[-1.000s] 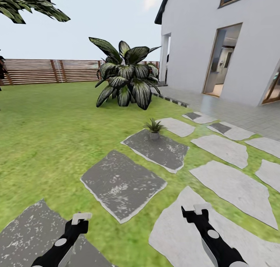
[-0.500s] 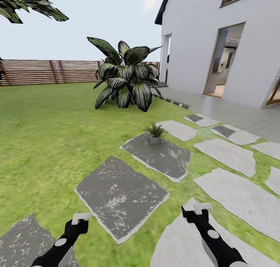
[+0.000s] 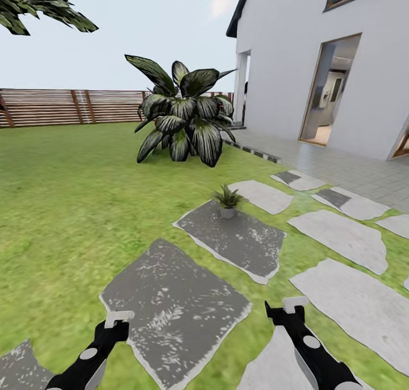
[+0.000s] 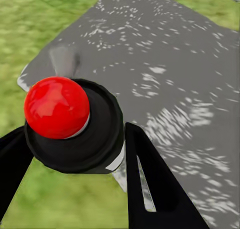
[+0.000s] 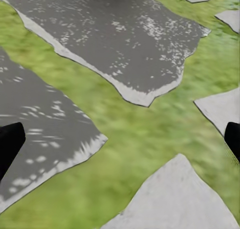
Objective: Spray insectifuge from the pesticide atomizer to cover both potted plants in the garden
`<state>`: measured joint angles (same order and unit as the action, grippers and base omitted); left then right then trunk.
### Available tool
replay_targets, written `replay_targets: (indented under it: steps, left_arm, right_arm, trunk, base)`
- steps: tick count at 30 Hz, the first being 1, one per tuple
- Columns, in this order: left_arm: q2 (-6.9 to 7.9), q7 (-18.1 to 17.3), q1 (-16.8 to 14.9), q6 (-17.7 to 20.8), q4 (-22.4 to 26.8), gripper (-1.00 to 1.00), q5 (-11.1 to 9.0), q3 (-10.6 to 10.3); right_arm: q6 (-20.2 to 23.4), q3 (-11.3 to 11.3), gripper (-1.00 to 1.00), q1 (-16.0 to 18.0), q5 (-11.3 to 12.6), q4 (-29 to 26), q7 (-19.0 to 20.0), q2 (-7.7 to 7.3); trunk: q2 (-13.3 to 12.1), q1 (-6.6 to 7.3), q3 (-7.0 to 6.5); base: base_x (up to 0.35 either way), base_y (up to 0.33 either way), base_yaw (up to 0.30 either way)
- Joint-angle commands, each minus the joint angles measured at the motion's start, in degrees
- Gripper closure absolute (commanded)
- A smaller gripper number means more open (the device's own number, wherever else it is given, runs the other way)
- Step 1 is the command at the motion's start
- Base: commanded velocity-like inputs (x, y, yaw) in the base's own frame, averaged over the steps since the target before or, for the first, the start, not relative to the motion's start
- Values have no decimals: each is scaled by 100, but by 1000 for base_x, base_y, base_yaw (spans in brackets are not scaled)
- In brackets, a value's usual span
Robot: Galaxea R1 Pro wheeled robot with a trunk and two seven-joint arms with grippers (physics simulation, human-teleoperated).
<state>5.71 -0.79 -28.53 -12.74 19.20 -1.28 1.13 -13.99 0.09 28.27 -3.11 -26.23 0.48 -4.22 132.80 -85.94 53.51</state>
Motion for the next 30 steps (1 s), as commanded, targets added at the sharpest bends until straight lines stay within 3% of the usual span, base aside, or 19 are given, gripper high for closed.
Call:
replay_targets:
  steps: [1, 15, 30]
  left_arm:
    - [-1, -9, -3, -18, -5, 100, -13, 10]
    - [0, -9, -3, -18, -8, 100, -13, 10]
    - [0, -9, -3, -18, -7, 100, -13, 10]
  right_arm:
    - [-16, 0, -100, 3, -32, 4, 5, -1]
    - [-16, 0, -100, 3, -32, 4, 5, -1]
    - [-16, 0, -100, 3, -32, 4, 5, -1]
  trunk:
    - [2, -3, -4]
    - [2, -3, -31]
    - [2, -3, -60]
  base:
    - [340, 0, 0]
    - [340, 0, -6]
    - [340, 0, -238]
